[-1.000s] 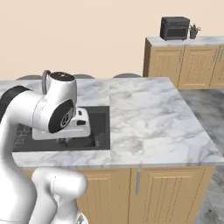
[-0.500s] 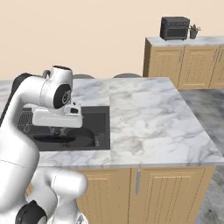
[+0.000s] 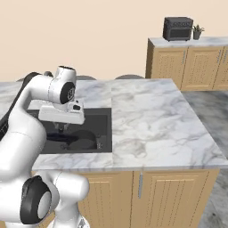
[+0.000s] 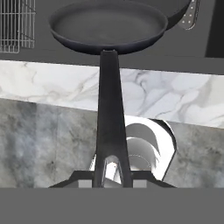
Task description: Move the pot and pan from the stove into the sink.
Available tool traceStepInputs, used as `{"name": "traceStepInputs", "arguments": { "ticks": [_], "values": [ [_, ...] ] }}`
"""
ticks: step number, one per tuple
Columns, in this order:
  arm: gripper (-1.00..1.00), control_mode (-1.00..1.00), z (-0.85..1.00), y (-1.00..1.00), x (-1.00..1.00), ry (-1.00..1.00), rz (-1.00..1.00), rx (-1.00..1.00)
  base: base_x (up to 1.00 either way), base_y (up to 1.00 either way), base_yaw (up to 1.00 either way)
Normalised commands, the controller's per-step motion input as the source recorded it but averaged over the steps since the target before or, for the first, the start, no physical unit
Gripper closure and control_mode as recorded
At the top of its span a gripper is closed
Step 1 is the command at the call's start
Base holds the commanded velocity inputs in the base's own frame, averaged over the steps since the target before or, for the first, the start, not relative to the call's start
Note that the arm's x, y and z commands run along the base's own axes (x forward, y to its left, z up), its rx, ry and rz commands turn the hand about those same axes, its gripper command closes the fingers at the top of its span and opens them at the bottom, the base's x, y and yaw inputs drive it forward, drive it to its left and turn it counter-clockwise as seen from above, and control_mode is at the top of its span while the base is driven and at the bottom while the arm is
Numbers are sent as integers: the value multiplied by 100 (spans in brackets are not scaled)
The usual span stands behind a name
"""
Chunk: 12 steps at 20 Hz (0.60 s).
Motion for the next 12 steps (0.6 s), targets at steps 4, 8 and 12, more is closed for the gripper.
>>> {"name": "traceStepInputs", "arguments": {
  "ticks": [4, 8, 12],
  "values": [
    [100, -100, -7, 0, 5, -2, 0, 0, 0, 0, 0],
    [100, -100, -30, 0, 18, -11, 2, 0, 0, 0, 0],
    [100, -100, -32, 2, 26, -15, 1, 0, 0, 0, 0]
  ]
}}
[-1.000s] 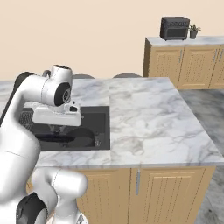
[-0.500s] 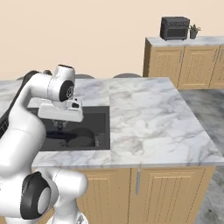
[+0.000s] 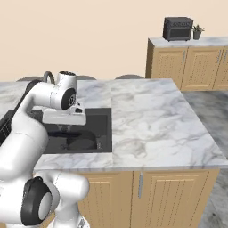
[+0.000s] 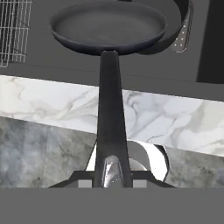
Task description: Move the pot and pan from the stove into the sink.
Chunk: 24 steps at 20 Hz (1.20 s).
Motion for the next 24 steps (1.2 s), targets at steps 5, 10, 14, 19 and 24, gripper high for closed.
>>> {"name": "traceStepInputs", "arguments": {
  "ticks": [5, 10, 14, 19, 24],
  "values": [
    [100, -100, -38, 18, 53, -11, 0, 0, 0, 0, 0],
    [100, -100, -54, 29, 64, -2, 2, -2, 0, 0, 0],
    [100, -100, -68, 19, 49, 0, 7, -6, 0, 0, 0],
    [100, -100, -48, 10, 46, -2, 3, -3, 0, 0, 0],
    [100, -100, -23, 1, 40, -8, 0, 0, 0, 0, 0]
  ]
}}
